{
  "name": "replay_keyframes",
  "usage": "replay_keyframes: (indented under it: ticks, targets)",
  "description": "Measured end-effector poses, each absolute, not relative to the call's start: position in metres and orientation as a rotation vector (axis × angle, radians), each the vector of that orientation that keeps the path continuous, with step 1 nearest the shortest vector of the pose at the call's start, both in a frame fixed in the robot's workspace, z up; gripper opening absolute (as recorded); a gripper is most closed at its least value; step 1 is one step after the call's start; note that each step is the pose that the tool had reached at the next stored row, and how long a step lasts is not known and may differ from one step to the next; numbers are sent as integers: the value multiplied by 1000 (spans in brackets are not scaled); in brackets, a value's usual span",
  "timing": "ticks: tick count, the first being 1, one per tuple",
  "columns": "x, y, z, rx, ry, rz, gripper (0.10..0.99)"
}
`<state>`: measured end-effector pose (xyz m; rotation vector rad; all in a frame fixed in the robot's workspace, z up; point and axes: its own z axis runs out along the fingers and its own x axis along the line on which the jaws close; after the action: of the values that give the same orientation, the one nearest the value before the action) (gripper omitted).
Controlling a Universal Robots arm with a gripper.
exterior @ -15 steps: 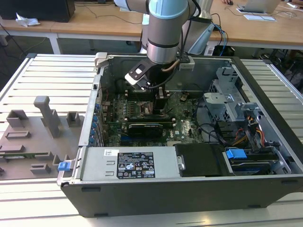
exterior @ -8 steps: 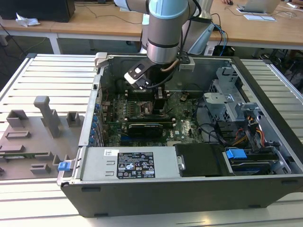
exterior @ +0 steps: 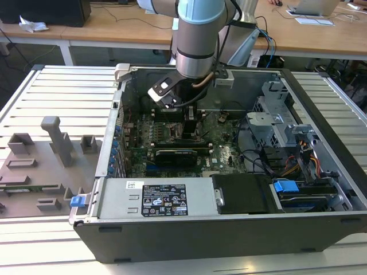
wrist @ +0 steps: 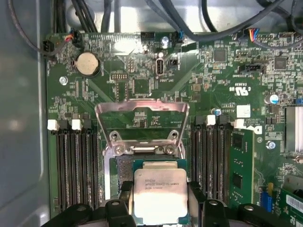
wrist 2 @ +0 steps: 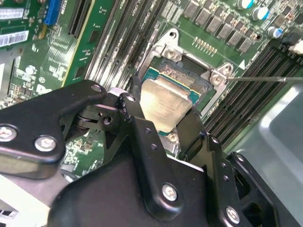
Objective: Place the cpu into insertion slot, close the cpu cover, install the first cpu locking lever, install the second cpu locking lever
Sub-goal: 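Place the cpu into insertion slot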
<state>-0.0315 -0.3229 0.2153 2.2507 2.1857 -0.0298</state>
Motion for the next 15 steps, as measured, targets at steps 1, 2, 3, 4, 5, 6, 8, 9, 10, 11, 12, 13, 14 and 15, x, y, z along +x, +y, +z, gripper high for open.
replay_keyframes:
  ticks: [1, 2, 3, 4, 5, 6, 8, 9, 10, 11, 12, 13, 14, 15]
  targets:
    - [-32, -322, 215, 2249, 2187, -30, 541]
    - [-32, -320, 214, 2248, 2188, -30, 541]
    - [-32, -318, 214, 2248, 2189, -30, 541]
    - [-32, -316, 214, 2248, 2189, -30, 541]
    - [-32, -315, 214, 2247, 2189, -30, 541]
    - [-32, -313, 213, 2246, 2191, -30, 541]
    - [-32, -312, 210, 2239, 2198, -30, 541]
    - [-32, -312, 209, 2239, 2197, -30, 541]
    - [-33, -312, 209, 2239, 2197, -30, 541]
    - [-33, -312, 208, 2239, 2197, -30, 541]
    - [-33, -312, 207, 2239, 2197, -30, 541]
    - [-33, -312, 207, 2239, 2197, -30, 541]
    - [-33, -312, 206, 2239, 2197, -30, 541]
    - [-33, -312, 206, 2239, 2197, -30, 541]
